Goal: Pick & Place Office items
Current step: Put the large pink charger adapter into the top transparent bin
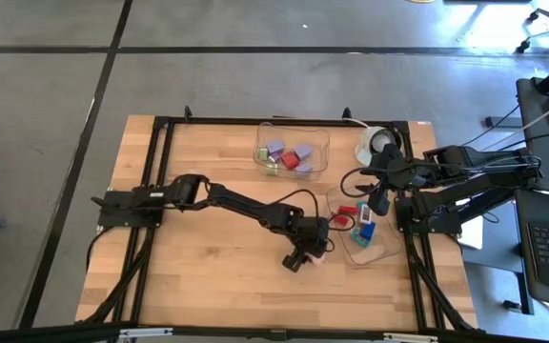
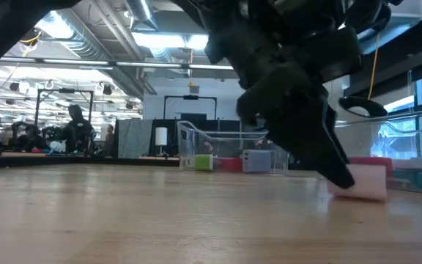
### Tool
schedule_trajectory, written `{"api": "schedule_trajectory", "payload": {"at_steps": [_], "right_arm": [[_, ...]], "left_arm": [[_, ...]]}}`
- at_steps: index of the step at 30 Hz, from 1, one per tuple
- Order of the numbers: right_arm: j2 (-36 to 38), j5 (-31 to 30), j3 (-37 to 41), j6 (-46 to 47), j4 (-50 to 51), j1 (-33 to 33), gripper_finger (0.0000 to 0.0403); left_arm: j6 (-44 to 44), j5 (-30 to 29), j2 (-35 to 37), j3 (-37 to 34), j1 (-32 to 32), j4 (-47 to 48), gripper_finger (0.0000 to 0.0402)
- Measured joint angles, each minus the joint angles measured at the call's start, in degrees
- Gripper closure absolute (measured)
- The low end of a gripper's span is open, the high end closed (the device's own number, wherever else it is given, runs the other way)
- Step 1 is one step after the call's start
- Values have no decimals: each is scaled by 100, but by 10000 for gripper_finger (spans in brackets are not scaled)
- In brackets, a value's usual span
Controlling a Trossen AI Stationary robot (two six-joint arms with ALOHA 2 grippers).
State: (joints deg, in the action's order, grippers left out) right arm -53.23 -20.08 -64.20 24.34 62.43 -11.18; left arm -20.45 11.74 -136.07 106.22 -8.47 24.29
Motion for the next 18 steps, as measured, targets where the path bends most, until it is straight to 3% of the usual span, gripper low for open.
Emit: {"api": "schedule_trajectory", "payload": {"at_steps": [18], "right_arm": [[7, 0, -3, -106, 0, 0, 182]], "left_arm": [[2556, -2930, 2034, 4, -170, 270, 211]]}}
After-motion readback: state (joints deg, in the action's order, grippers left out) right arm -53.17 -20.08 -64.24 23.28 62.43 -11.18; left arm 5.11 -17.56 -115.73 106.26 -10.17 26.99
